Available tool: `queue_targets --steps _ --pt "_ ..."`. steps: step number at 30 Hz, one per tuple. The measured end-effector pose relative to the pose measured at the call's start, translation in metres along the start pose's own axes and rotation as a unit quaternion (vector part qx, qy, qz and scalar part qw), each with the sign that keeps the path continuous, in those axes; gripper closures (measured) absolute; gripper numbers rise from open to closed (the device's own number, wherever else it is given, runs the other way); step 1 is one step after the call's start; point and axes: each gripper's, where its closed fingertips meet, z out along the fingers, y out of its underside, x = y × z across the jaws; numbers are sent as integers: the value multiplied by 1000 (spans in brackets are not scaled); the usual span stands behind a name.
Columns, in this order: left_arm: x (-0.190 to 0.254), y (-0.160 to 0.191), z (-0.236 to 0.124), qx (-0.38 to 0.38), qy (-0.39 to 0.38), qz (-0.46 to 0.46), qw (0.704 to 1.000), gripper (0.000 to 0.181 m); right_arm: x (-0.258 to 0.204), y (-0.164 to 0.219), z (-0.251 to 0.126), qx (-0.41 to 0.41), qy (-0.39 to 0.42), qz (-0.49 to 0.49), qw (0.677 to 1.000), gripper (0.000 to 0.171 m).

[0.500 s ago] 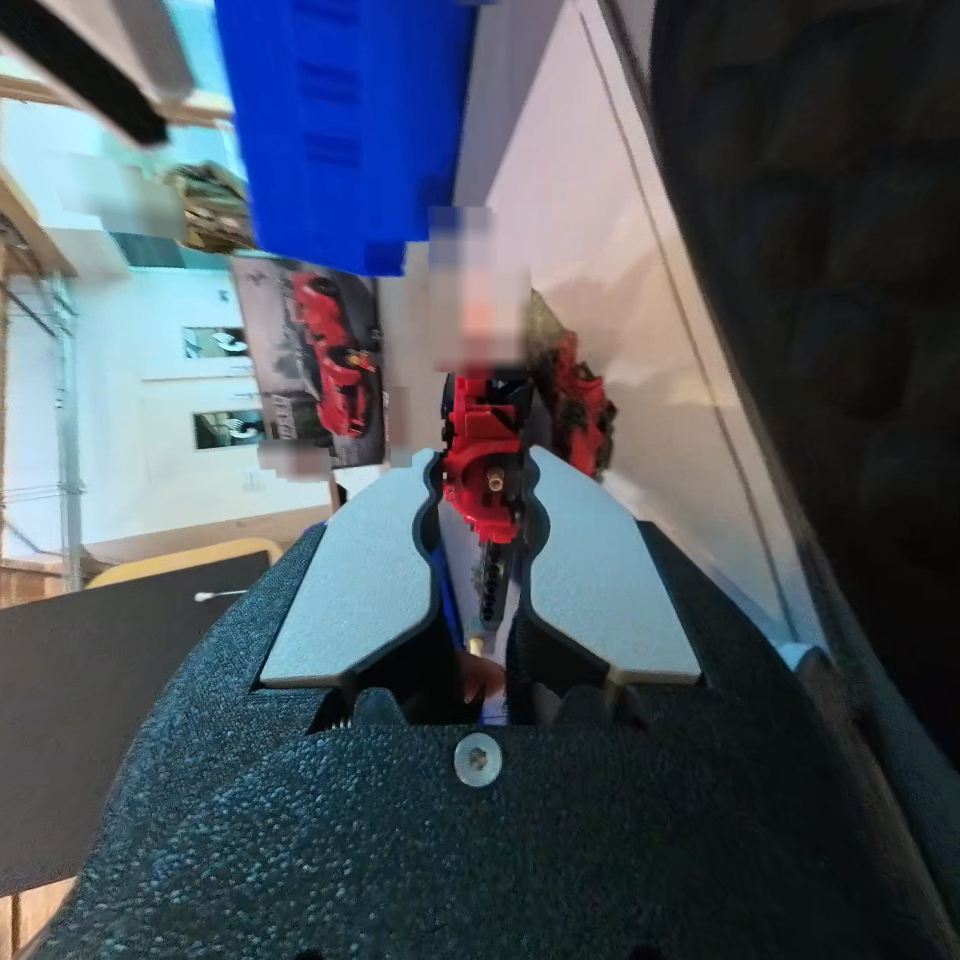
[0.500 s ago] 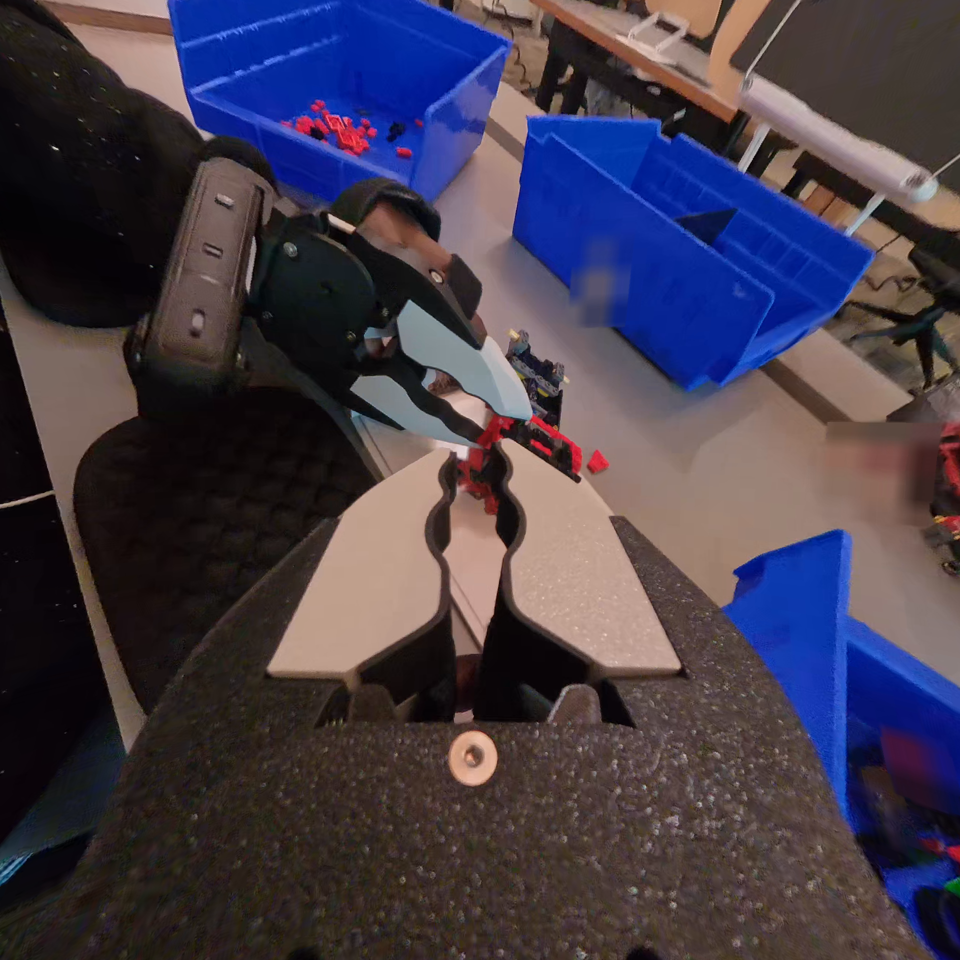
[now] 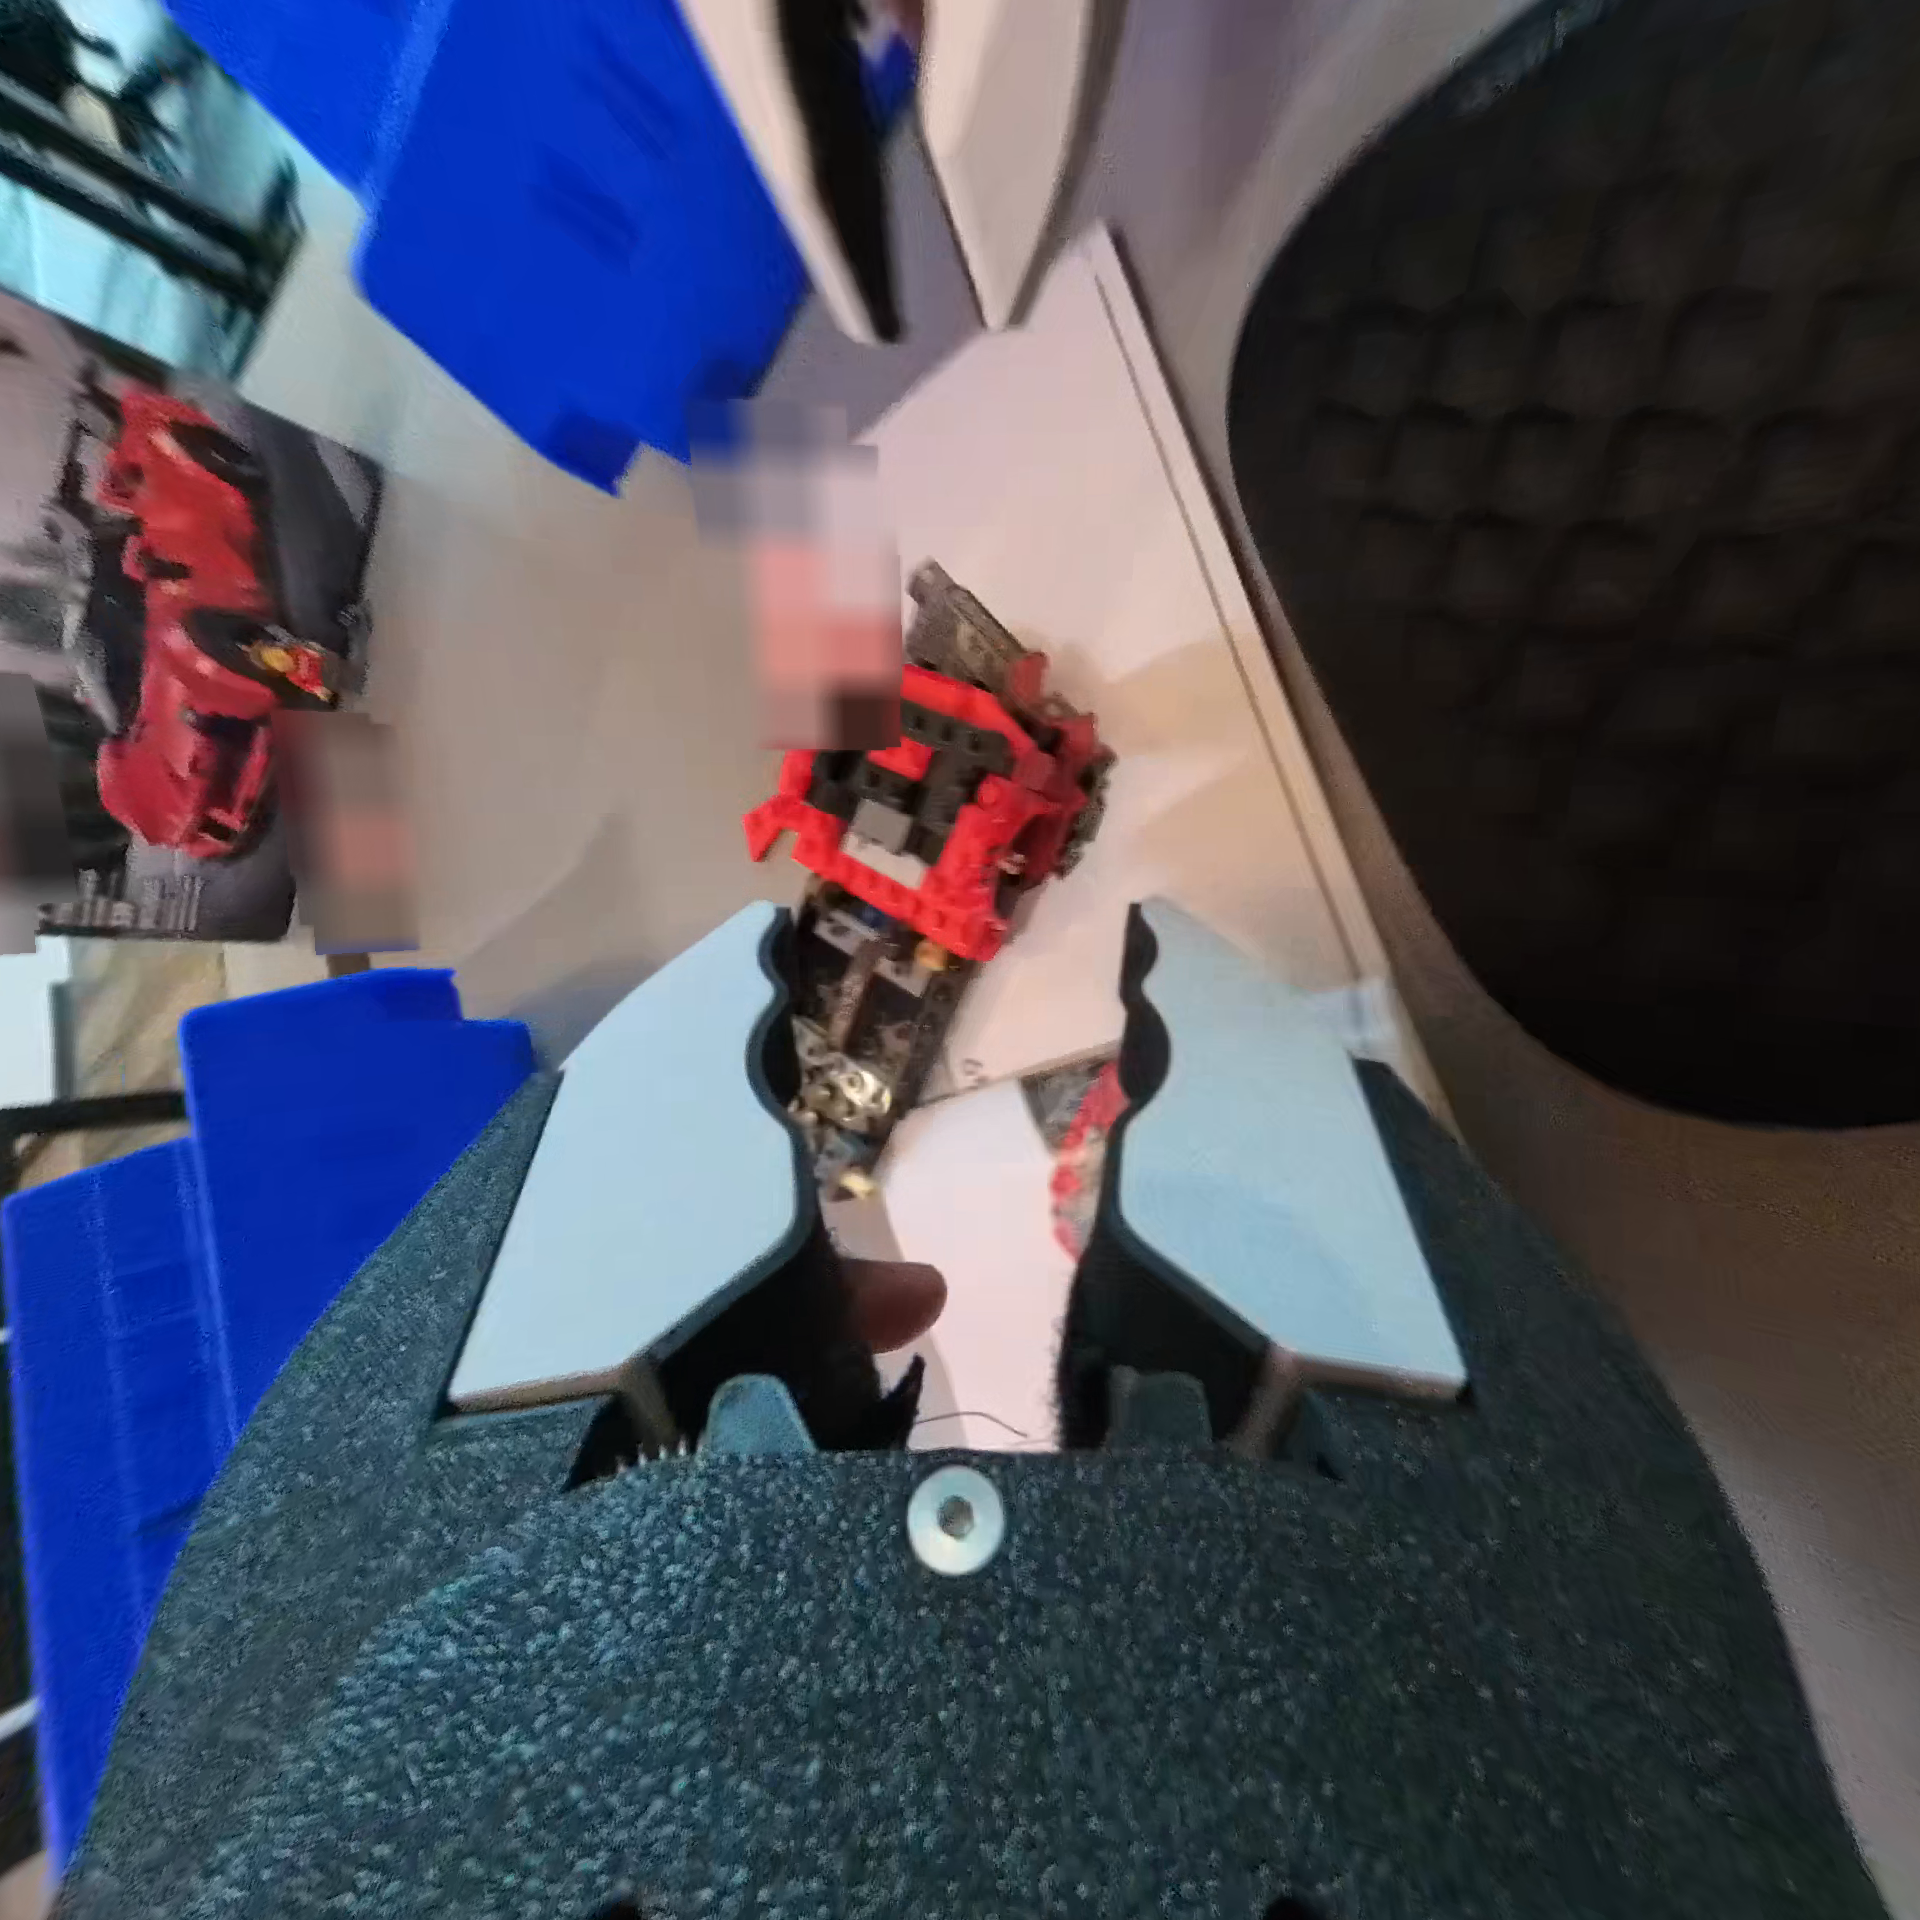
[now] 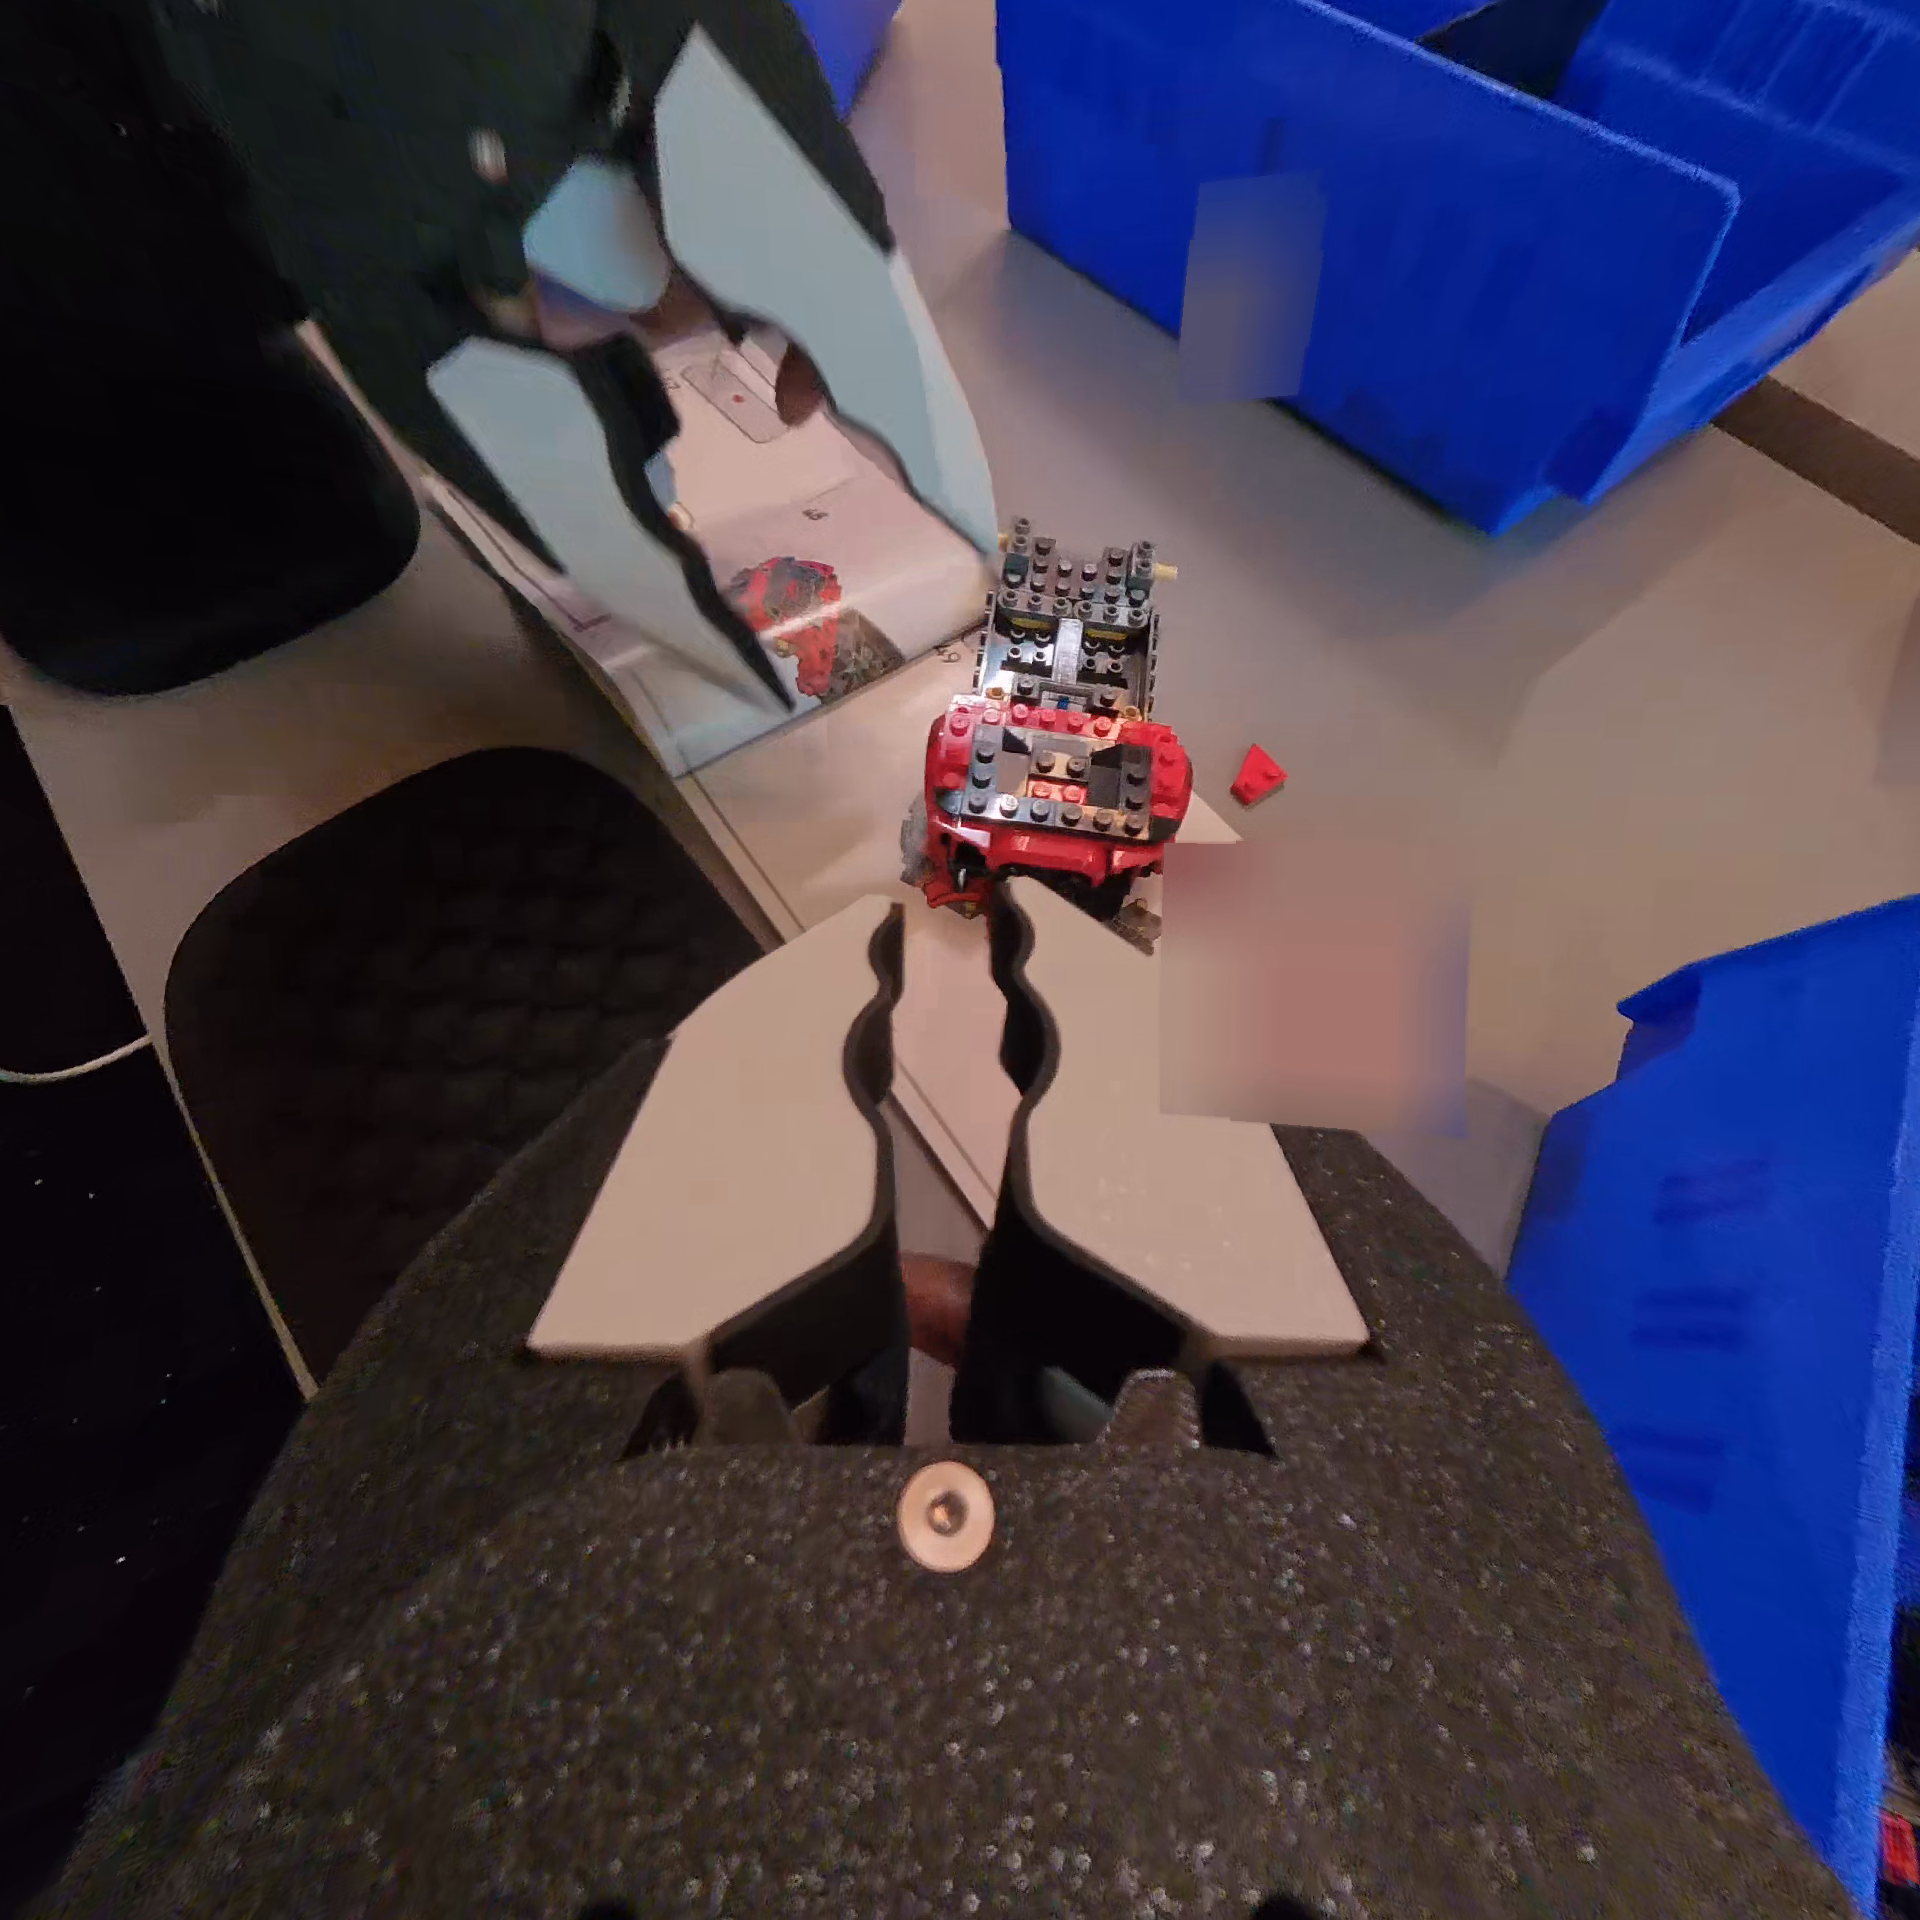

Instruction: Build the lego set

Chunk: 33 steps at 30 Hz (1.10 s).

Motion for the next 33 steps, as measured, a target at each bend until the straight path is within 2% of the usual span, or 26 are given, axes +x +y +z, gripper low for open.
queue_targets --steps 2,5,8,12,17,22,27,33 --pt "-12 0 -8 47 26 -12 999 131 1 -2 2 1 -9 10 1000 169" --pt "-34 11 -5 74 53 -29 995 157 -5 -4 7 -8 -34 18 999 171" --pt "-48 22 8 88 78 -81 990 171 -3 1 9 -40 -29 15 999 171" --pt "-55 45 29 42 82 -133 987 171 2 5 8 -75 -24 37 996 158" --pt "-31 54 40 0 146 -179 973 170 24 2 5 -102 3 64 993 170" --pt "-18 45 38 6 187 -211 959 169 37 -6 16 -146 -1 55 988 171" --pt "-28 35 30 27 187 -168 968 170 34 -10 41 -225 -32 37 973 171" --pt "-39 15 45 83 147 -110 980 174 39 0 63 -317 -31 29 948 171"
